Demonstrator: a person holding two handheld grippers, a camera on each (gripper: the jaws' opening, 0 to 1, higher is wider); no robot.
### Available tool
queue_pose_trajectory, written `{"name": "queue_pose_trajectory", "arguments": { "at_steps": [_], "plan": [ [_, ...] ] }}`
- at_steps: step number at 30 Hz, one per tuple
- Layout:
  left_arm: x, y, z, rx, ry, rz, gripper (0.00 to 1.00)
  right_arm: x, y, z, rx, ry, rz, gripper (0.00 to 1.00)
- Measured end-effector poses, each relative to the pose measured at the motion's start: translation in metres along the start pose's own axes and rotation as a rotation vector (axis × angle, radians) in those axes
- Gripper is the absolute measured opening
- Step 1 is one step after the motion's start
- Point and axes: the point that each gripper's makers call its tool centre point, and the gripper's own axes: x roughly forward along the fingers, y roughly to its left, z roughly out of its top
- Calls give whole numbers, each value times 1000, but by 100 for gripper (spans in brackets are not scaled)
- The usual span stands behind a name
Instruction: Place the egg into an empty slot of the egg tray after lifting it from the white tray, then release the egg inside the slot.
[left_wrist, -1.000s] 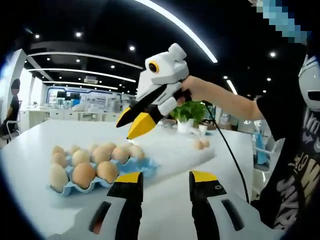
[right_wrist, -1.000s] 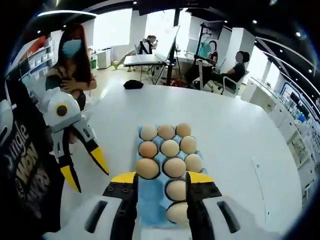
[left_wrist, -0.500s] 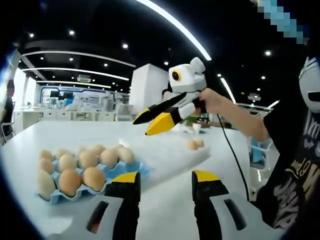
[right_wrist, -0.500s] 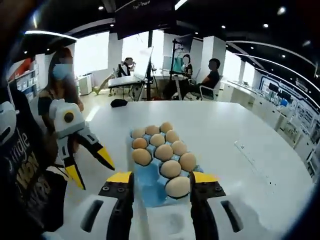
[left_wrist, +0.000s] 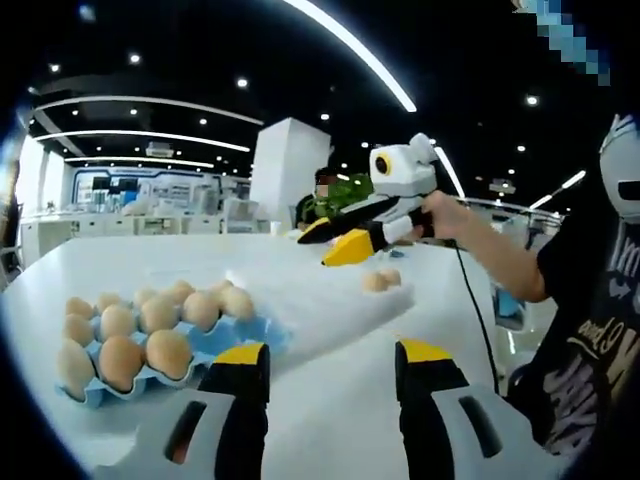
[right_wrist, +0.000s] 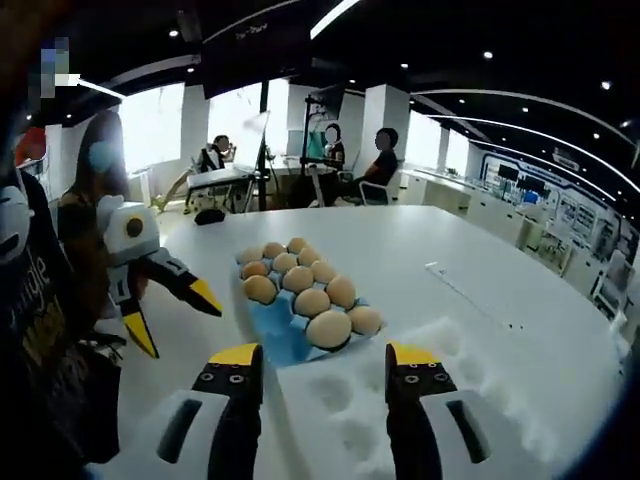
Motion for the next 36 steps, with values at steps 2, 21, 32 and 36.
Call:
{"name": "queue_pose_trajectory", "arguments": {
  "at_steps": [2,21,32,36],
  "plan": [
    [0,-1,1,0,-1,-2,55,-6,-1,-5,3,3,-10,51],
    [12,-14,-6,11,37,-21,64,-39,-8,-48,58,34,-76,53],
    [20,-20,-9,20,57,-36,66,-69,-34,-77,66,84,-123,55],
    [21,-22,-9,21,62,-44,66,-74,-36,-87,73,104,-133,55]
  ]
}}
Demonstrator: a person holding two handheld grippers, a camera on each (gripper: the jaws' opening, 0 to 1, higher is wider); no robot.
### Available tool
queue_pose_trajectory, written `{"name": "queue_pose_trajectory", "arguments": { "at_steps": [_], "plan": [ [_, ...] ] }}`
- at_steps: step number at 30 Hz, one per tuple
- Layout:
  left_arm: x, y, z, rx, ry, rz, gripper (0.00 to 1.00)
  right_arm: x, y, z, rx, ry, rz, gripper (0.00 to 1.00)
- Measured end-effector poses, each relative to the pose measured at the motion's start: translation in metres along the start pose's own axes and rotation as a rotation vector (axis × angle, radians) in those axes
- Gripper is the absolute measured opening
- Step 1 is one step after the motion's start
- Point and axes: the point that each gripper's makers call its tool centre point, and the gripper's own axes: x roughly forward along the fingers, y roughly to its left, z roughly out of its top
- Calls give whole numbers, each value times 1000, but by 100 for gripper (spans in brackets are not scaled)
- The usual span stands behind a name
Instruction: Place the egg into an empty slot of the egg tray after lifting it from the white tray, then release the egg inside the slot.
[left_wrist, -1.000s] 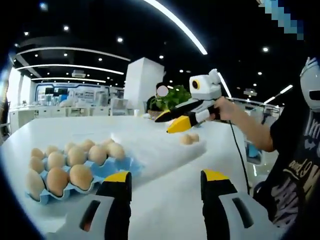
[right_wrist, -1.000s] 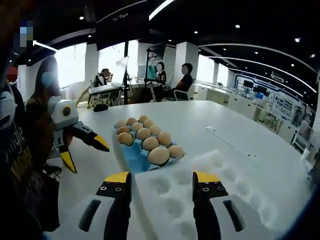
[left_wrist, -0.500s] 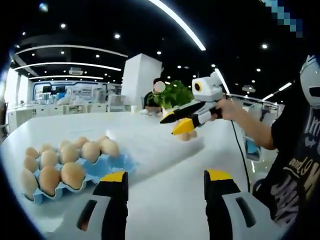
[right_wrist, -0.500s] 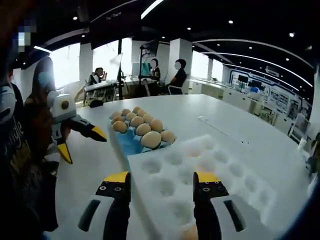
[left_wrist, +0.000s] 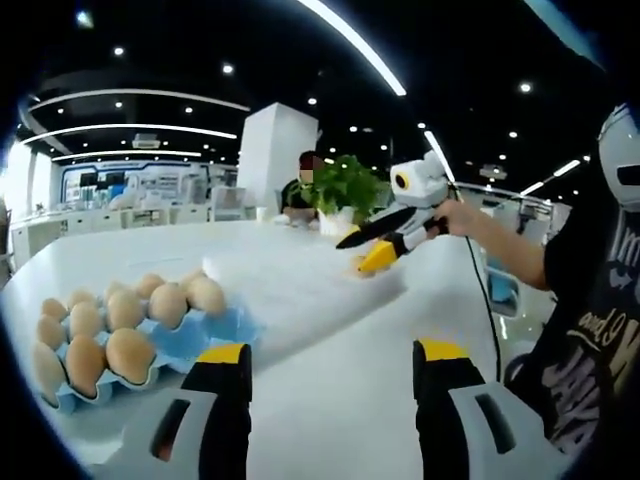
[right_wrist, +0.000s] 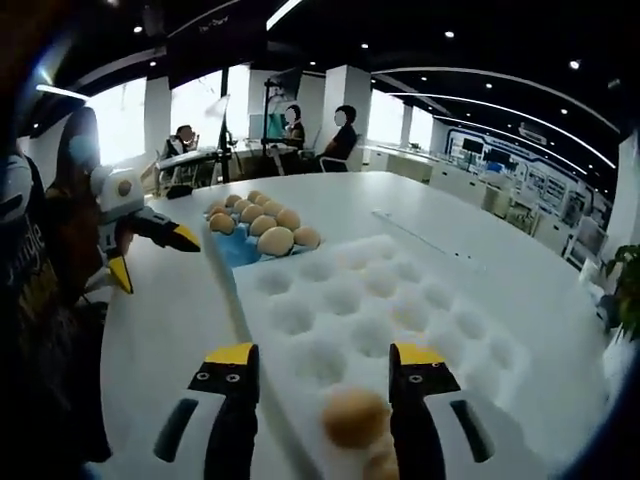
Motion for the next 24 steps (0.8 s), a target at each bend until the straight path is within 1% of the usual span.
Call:
{"name": "queue_pose_trajectory", "arguments": {
  "at_steps": [3,8,12,14,17,20,24],
  "plan": [
    [1,0,-2,0,7,-1,67,-4,-8,-6,4,10,-5,55],
    [2,-1,-2,1,12,-5,67,-5,-11,-13,10,24,-4,53],
    [2,-2,-2,3,14,-5,67,-7,-17,-18,15,29,5,50],
    [2,-2,-2,3,14,-3,67,-8,-23,-21,13,43,7,48],
    [2,-2,-3,1,16,1,67,-11,-27,-26,4,72,27,43],
    [2,-3,-5,-2,20,1,67,-13,-25,-33,-18,123,59,34],
    [2,-5,-7,-3,27,-2,67,-11,-27,-37,-60,171,63,33]
  ]
}}
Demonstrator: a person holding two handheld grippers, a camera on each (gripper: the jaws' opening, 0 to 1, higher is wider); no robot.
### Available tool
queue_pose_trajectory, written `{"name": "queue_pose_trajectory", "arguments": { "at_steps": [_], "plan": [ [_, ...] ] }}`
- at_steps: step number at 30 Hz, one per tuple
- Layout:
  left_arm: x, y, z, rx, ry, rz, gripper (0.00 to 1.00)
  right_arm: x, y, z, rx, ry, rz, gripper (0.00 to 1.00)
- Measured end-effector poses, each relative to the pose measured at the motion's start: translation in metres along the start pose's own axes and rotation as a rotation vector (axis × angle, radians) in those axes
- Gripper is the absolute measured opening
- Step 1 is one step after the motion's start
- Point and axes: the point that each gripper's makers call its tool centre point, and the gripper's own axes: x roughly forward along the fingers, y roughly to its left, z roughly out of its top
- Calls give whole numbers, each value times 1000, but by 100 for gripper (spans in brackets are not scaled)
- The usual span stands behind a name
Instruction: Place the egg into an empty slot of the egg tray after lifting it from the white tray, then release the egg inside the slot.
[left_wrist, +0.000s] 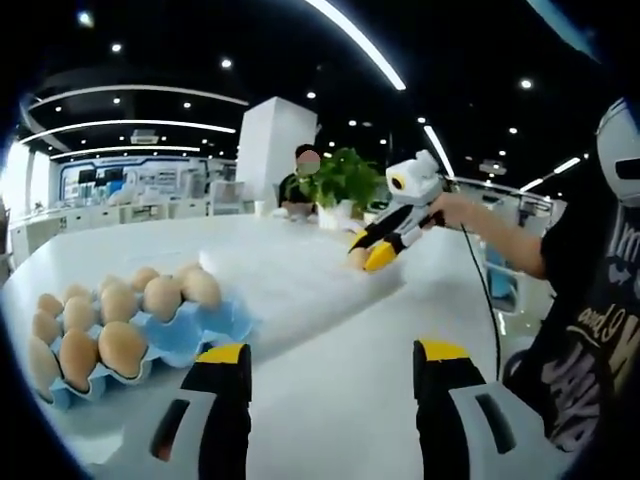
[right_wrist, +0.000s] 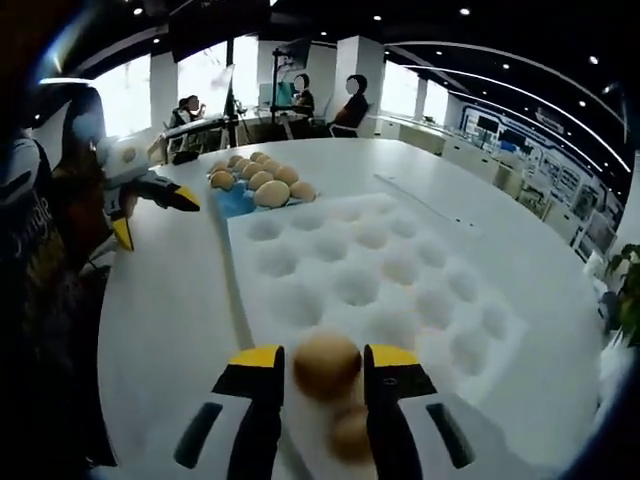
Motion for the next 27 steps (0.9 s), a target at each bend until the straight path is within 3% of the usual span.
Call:
{"name": "queue_pose_trajectory", "arguments": {
  "at_steps": [9,14,27],
  "plan": [
    [0,1,0,-5,-4,8,66,2,7,0,1,25,61,32],
    [0,0,-1,-8,-3,6,66,2,10,-1,30,7,80,32],
    [2,0,0,-15,-6,4,66,2,9,0,49,-30,80,29]
  ]
}}
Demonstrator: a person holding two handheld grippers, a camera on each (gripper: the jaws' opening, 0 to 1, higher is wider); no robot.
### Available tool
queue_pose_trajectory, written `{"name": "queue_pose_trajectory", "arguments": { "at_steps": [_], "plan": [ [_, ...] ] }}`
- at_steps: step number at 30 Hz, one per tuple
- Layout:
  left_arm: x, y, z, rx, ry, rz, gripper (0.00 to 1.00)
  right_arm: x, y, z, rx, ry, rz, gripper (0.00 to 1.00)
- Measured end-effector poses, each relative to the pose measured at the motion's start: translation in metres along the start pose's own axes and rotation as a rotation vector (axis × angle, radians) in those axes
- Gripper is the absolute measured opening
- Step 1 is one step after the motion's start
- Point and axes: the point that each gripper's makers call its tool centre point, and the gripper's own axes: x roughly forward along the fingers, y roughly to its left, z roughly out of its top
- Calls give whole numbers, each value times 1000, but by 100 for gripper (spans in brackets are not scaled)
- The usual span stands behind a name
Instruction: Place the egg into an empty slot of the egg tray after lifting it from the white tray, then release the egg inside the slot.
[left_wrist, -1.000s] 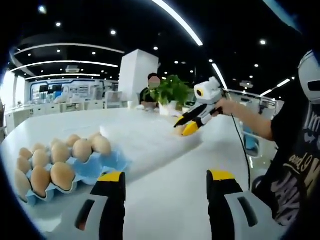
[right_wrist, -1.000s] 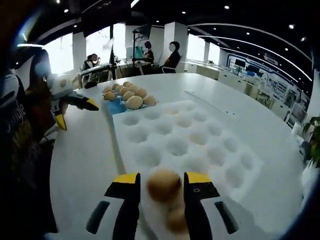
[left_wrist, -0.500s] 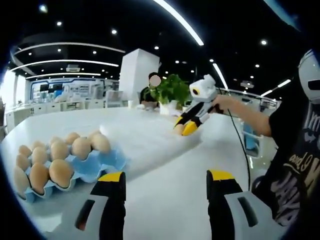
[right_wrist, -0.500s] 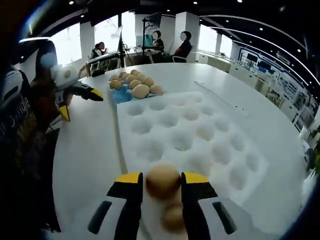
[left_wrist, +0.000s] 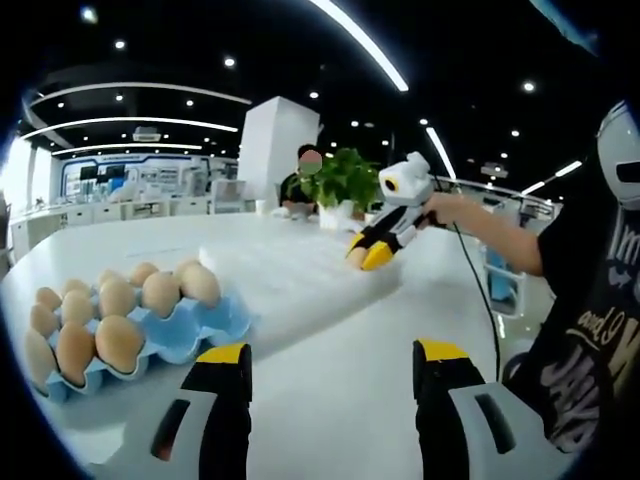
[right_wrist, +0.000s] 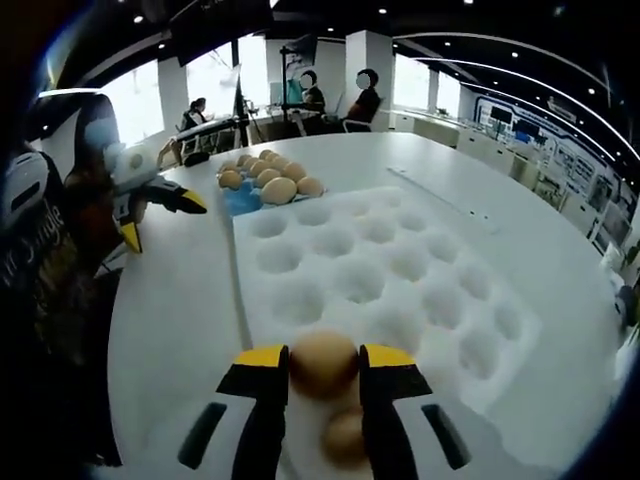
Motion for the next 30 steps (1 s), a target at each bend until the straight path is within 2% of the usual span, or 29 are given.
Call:
{"name": "queue_pose_trajectory", "arguments": {
  "at_steps": [6,18,24,27,30],
  "plan": [
    [0,0,-2,-3,3,-1,66,-1,-10,0,33,-25,-5,29],
    [0,2,-3,-6,7,0,66,0,-13,3,77,-32,-21,29],
    [-1,3,-4,-10,6,4,66,-2,-8,6,85,-40,-29,29],
    [-1,2,-5,-14,4,3,66,-3,8,12,91,-53,-38,29],
    [-1,2,-6,-15,4,2,66,-3,4,14,90,-56,-40,29]
  ]
}}
